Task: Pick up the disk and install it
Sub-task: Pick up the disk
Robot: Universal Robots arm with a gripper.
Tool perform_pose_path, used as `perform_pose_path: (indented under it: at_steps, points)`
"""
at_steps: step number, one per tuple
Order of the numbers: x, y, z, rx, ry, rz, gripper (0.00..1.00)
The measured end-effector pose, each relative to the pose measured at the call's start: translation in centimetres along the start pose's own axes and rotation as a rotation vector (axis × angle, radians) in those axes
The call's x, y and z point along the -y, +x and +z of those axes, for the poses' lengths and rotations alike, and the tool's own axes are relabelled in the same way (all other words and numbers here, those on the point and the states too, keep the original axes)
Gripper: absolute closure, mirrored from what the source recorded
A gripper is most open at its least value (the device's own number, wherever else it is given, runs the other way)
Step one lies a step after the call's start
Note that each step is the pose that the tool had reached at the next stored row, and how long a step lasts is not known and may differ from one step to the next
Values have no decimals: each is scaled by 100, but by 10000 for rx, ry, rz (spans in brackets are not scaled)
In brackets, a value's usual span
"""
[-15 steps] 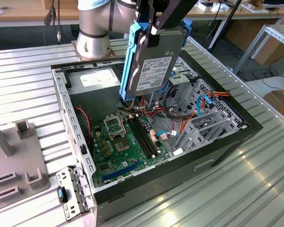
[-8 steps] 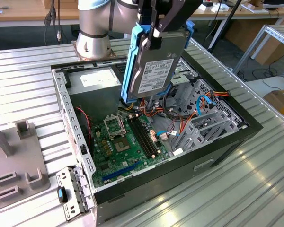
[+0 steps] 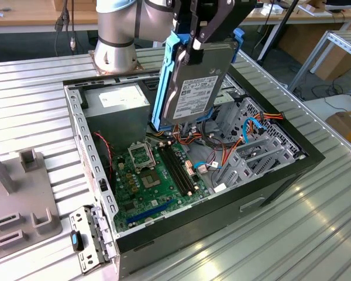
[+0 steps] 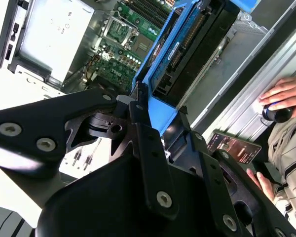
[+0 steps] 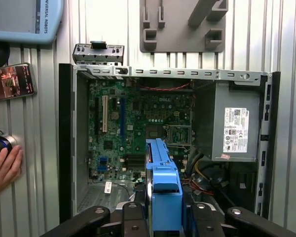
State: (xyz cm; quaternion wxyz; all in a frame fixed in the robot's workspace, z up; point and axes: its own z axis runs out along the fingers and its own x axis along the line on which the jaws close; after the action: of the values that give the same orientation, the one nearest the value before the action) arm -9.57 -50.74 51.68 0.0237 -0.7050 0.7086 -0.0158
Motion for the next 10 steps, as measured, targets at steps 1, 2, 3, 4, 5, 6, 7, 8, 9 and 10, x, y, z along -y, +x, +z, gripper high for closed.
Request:
perform_pose_path:
  at_steps: [1,2,3,4,5,6,7,8,9,10]
  points:
    - [0,39,2,-32,0,-2,63]
    - [0,59,3,-43,1,-3,63]
    - [0,78,4,-52,0,-3,63]
    - [0,101,4,-61,0,-3,63]
    - [0,125,5,-68,0,-3,63]
    - [0,154,7,-77,0,-4,63]
    - [0,177,8,-84,0,-4,63]
    - [0,218,10,-95,1,-5,63]
    - [1,239,11,-102,0,-5,63]
    - [0,265,12,-109,0,-5,63]
